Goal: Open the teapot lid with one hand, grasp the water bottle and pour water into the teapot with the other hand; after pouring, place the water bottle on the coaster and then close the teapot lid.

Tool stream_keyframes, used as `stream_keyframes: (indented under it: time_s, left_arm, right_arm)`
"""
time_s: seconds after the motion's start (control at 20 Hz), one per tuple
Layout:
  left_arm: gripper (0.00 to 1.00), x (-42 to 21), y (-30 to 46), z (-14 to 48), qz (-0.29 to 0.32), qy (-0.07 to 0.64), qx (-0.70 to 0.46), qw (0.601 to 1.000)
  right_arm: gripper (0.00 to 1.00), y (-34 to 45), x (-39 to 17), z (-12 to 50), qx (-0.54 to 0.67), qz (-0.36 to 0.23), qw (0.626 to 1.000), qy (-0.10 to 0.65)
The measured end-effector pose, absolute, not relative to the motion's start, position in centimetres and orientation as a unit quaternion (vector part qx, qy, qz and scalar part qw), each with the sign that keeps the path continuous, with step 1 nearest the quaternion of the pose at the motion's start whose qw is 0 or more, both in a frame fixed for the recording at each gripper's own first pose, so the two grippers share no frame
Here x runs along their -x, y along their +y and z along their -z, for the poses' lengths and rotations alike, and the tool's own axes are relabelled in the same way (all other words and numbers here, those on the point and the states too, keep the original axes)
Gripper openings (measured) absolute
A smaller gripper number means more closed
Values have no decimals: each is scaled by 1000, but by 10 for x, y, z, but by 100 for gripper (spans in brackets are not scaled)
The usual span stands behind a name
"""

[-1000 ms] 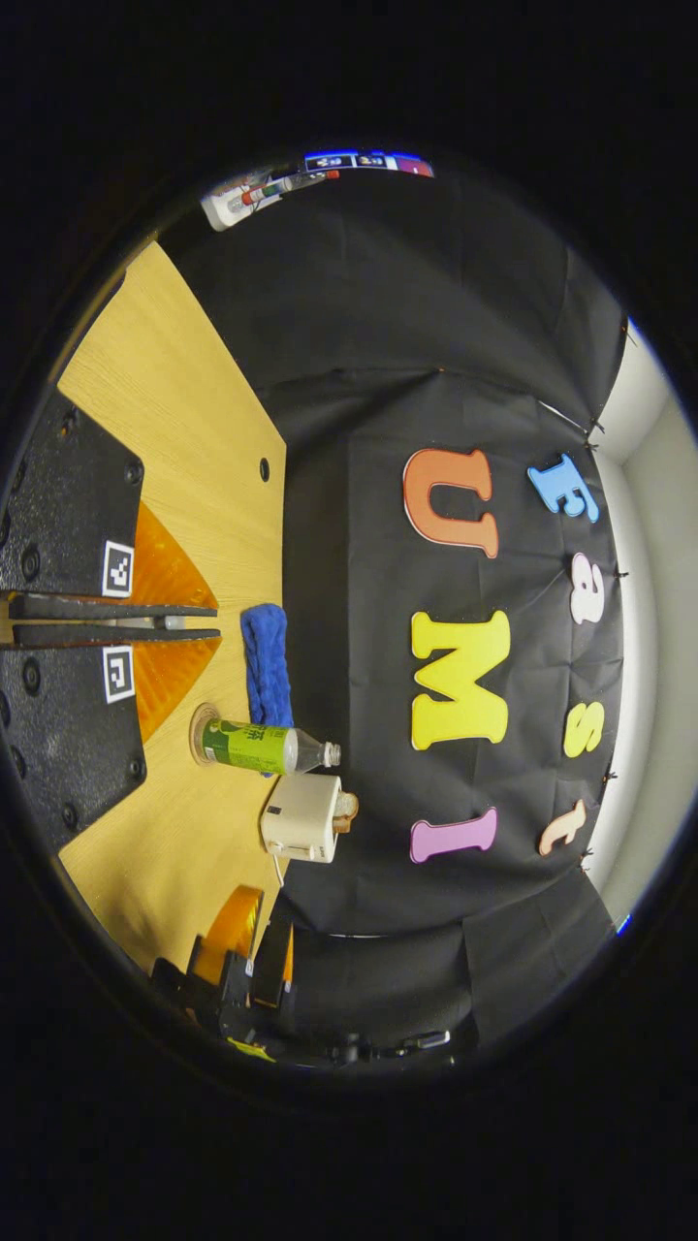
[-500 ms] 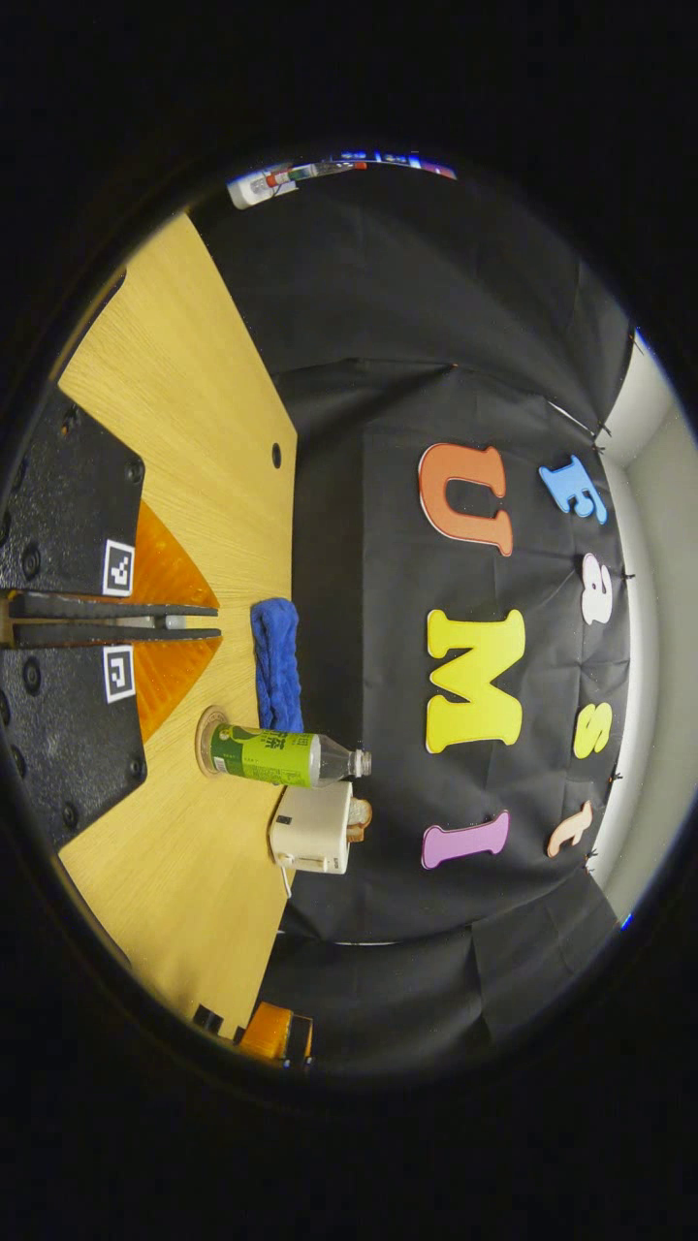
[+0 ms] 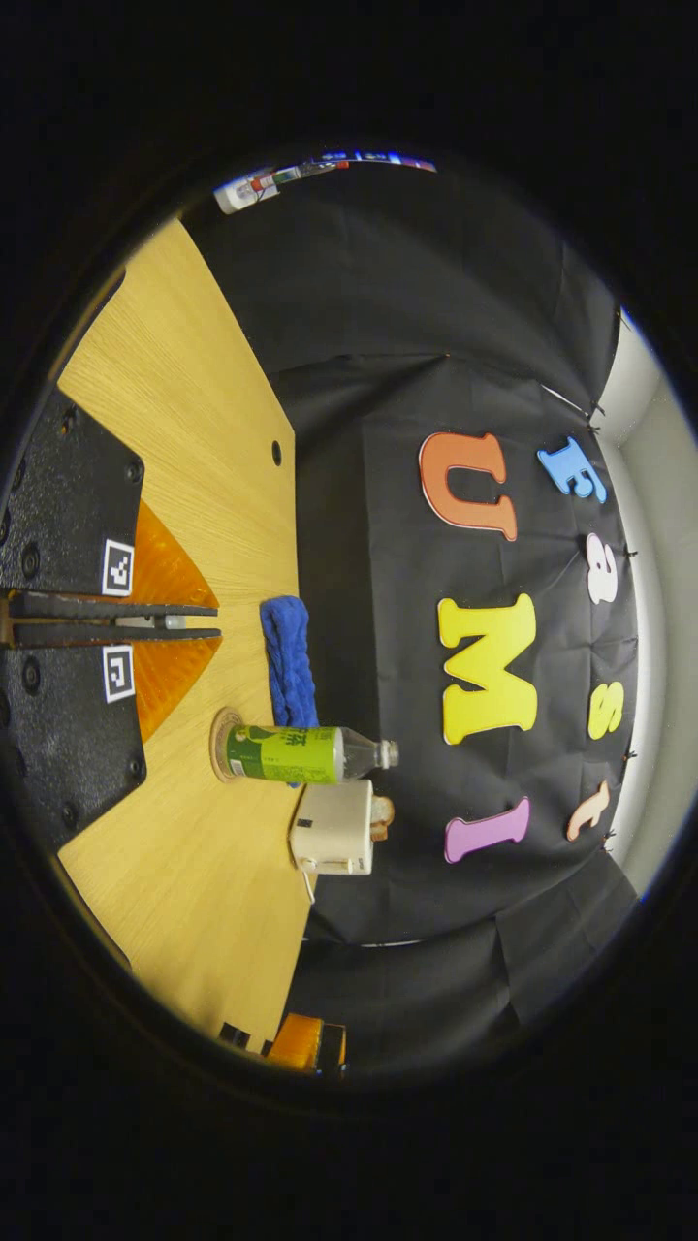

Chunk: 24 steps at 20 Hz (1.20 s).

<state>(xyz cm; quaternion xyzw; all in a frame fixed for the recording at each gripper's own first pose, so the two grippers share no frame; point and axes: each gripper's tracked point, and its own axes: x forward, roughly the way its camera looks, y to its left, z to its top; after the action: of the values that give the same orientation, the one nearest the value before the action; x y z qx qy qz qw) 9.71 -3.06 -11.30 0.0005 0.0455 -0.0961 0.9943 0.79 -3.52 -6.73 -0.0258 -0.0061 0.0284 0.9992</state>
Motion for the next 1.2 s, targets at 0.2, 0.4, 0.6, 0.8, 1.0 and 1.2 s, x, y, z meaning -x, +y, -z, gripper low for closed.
stream_keyframes:
  time_s: [0.2, 0.4, 0.6, 0.8, 1.0, 1.2]
  left_arm:
    - [5, -97, -38, 129, 96, 67, 3, 993]
    - [5, -99, -41, 126, 89, 60, 0, 994]
    - [9, -98, -45, 127, 90, 69, -3, 994]
    - [79, -88, -43, 119, 75, 82, -21, 994]
    - [79, -77, -40, 94, 71, 80, 13, 994]
    - [99, -57, -20, 59, 48, 64, 9, 997]
  right_arm:
    - [95, -33, -9, 70, 25, -32, 999, -2]
    - [95, -30, -12, 75, 26, -33, 999, 4]
    - [96, -22, -11, 77, 24, -38, 999, 10]
    - [98, -17, -6, 65, 25, -35, 999, -4]
    - [95, -16, -2, 58, 43, -22, 999, -9]
    - [98, -23, 1, 51, 38, 13, 999, 5]
